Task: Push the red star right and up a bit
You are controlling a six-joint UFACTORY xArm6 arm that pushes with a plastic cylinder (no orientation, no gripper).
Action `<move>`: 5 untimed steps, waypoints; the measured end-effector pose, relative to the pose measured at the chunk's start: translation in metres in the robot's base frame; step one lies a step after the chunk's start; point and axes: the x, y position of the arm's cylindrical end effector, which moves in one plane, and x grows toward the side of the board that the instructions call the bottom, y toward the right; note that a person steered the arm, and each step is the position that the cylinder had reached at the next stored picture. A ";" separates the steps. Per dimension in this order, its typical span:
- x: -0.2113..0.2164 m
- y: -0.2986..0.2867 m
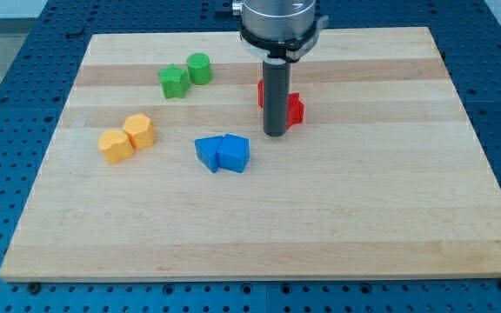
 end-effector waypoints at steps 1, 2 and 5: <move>0.014 0.014; 0.016 0.033; 0.001 0.008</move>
